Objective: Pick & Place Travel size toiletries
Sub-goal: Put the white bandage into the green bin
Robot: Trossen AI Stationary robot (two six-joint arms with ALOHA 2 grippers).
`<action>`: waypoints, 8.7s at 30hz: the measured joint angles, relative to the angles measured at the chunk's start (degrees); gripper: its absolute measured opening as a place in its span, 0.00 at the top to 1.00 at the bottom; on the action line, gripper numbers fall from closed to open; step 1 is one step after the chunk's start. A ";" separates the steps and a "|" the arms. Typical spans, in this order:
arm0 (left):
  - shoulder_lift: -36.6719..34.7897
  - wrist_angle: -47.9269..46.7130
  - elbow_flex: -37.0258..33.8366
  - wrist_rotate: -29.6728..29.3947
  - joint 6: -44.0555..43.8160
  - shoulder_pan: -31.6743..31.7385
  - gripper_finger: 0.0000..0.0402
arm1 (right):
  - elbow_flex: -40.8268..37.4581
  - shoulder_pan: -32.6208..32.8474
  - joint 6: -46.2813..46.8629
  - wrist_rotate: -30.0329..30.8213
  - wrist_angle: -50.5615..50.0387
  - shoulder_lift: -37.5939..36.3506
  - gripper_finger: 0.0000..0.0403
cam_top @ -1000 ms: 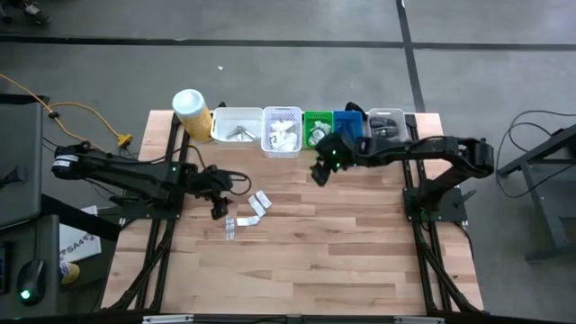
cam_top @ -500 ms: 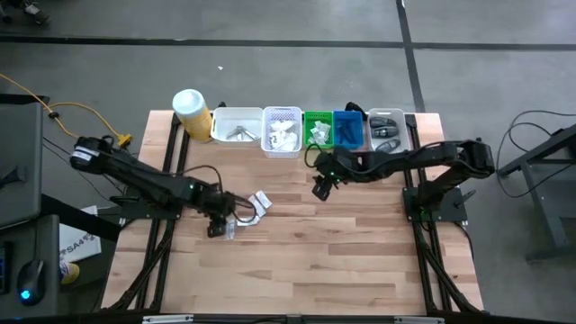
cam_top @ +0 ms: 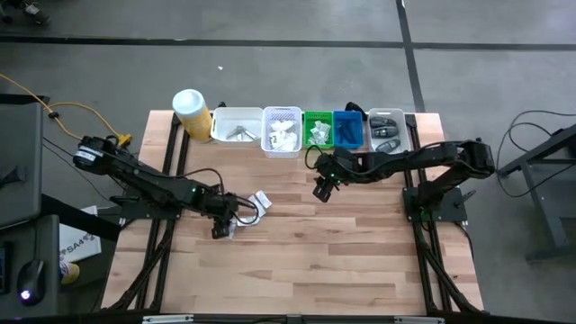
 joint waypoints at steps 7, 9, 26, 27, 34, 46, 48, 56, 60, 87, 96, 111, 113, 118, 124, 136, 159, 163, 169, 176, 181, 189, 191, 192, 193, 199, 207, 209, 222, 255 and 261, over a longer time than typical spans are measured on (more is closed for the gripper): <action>1.45 1.20 0.06 -0.96 0.54 -0.01 0.44 | 0.00 0.11 0.29 0.00 -0.09 0.00 0.57; 2.47 1.28 0.12 -0.99 1.52 -0.04 0.44 | 0.00 0.11 0.29 0.00 -0.19 0.00 0.57; 6.35 4.03 0.15 -1.40 3.43 0.00 0.80 | 0.00 0.83 1.36 0.05 -0.24 0.00 0.57; 6.35 4.05 0.15 -1.40 3.43 0.00 0.84 | 0.00 0.83 1.36 0.04 -0.24 0.00 0.57; 6.12 3.93 0.17 -1.55 4.09 0.00 0.98 | 0.00 1.28 1.60 0.00 -0.66 0.00 0.57; 2.58 -9.17 12.62 -20.22 14.24 0.03 1.00 | 0.00 6.09 -3.92 0.02 11.41 0.00 0.57; 2.44 -6.58 14.60 -25.27 17.11 0.00 1.00 | 0.02 6.69 -5.62 0.11 16.01 0.95 0.57; 2.39 14.05 15.64 -39.97 30.57 0.02 1.00 | -0.04 7.56 -5.86 0.92 33.44 9.17 0.57; 2.45 20.90 15.70 -41.88 34.88 0.04 1.00 | -0.01 7.41 -3.30 4.51 43.85 12.84 0.57; 9.06 37.06 15.73 -49.41 49.94 0.02 1.00 | 0.00 7.78 -4.49 5.96 61.09 17.97 0.57; 9.06 39.98 15.73 -46.01 49.94 0.01 1.00 | -0.02 6.58 -4.22 5.62 61.30 17.97 0.60; 9.06 39.44 15.73 -45.88 49.92 0.02 0.92 | 0.00 6.62 -4.39 4.48 57.82 17.90 0.99; 9.06 39.48 15.73 -45.90 49.92 0.02 0.86 | 0.00 6.62 -4.39 4.54 57.59 17.90 0.99; 8.04 38.55 15.73 -46.49 50.95 0.02 0.68 | 0.07 5.32 -3.52 4.75 53.23 16.59 0.99; 5.32 31.82 15.73 -52.53 48.09 0.00 0.52 | 0.10 0.46 -3.12 5.92 41.49 11.20 0.99; 2.50 9.40 15.73 -51.95 25.13 0.02 0.51 | 0.00 -17.10 -3.18 10.12 24.97 7.31 0.99; 2.50 -5.94 15.73 -24.62 4.04 9.03 0.51 | -0.02 -27.35 0.96 -3.49 16.20 8.12 0.57; 2.50 -6.55 15.73 -16.99 4.15 9.04 0.51 | 0.00 -25.84 1.20 -5.22 13.49 5.38 0.52; 2.52 -7.16 13.72 -3.80 3.27 9.05 0.51 | 0.00 -21.27 1.19 -6.73 8.58 2.91 0.53; 2.55 -6.93 12.19 2.98 4.89 8.86 0.51 | 0.00 -15.54 1.04 -6.15 6.99 2.69 0.57; 2.66 -9.38 12.19 6.09 22.89 4.20 0.51 | 0.00 -12.29 -1.58 -6.05 5.54 2.69 0.58; 3.27 -9.94 12.19 1.82 43.58 -2.25 0.51 | 0.00 -11.15 -3.14 -5.88 4.32 2.69 0.61; 3.27 -9.92 12.19 1.20 45.33 -2.74 0.51 | 0.00 -11.17 -3.14 -5.88 4.24 2.69 0.62; 3.28 -10.04 12.19 1.11 46.43 -2.74 0.51 | 0.00 -11.19 -3.15 -5.88 4.22 2.69 0.62; 3.46 -10.01 12.19 1.12 47.57 -2.75 0.51 | 0.00 -11.19 -3.21 -5.88 4.23 2.69 0.63; 6.83 -9.64 12.26 0.02 51.61 -2.74 0.51 | 0.00 -11.19 -3.36 -5.88 4.23 2.69 0.63; 9.82 -8.44 12.24 -0.05 52.95 -2.73 0.51 | 0.00 -11.19 -3.39 -5.88 3.85 2.69 0.63; 9.86 -7.54 12.24 -0.21 53.26 -2.74 0.51 | 0.00 -11.19 -3.48 -5.88 3.85 2.69 0.63; 9.85 -5.26 12.24 0.34 57.92 -2.62 0.51 | 0.00 -11.19 -4.41 -5.88 3.80 2.69 0.63; 14.63 -0.51 12.35 -0.90 62.01 -2.67 0.53 | 0.00 -11.19 -4.44 -6.10 3.39 2.71 0.63; 14.68 -1.09 12.28 -0.81 61.94 -2.69 0.68 | 0.00 -11.11 -4.41 -6.21 3.34 2.71 0.63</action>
